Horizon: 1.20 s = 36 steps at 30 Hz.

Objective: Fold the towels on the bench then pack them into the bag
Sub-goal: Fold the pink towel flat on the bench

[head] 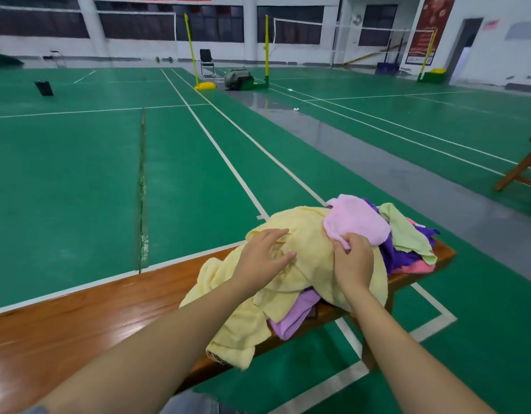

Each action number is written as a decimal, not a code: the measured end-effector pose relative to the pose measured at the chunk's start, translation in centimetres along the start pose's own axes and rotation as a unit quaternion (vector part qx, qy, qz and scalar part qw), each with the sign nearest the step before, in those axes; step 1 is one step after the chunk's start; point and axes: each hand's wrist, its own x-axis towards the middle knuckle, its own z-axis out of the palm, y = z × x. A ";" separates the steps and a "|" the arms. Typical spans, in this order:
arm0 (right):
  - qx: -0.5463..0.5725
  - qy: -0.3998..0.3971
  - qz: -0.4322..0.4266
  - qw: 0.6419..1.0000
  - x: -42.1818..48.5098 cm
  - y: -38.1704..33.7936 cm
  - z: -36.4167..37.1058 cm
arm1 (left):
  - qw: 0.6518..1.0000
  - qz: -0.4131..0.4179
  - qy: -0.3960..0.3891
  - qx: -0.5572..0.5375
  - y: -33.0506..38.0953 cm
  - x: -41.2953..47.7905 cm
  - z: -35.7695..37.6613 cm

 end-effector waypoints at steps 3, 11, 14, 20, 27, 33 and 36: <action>0.035 -0.008 -0.019 0.999 -0.5 -1.3 -0.3 | 1.000 0.001 0.001 -0.003 0.1 -0.7 -0.7; 0.144 -0.095 -0.043 0.984 -3.4 -6.8 -0.9 | 1.000 0.016 0.004 -0.023 0.5 -2.3 -4.0; 0.201 -0.136 -0.045 0.969 -4.8 -9.5 -0.9 | 0.999 0.020 0.014 -0.047 0.5 -3.4 -5.6; 0.270 -0.268 -0.041 0.924 -7.9 -14.4 -0.1 | 0.995 0.016 0.025 -0.091 -0.7 -6.5 -9.5; 0.260 -0.360 -0.089 0.891 -12.9 -20.5 3.6 | 0.990 -0.038 0.086 -0.107 -4.1 -10.3 -17.3; 0.218 -0.413 -0.166 0.868 -18.1 -25.6 7.4 | 0.986 -0.052 0.125 -0.094 -8.1 -14.6 -24.2; 0.218 -0.418 -0.189 0.862 -20.1 -27.4 8.8 | 0.985 -0.076 0.145 -0.063 -9.4 -16.7 -27.2</action>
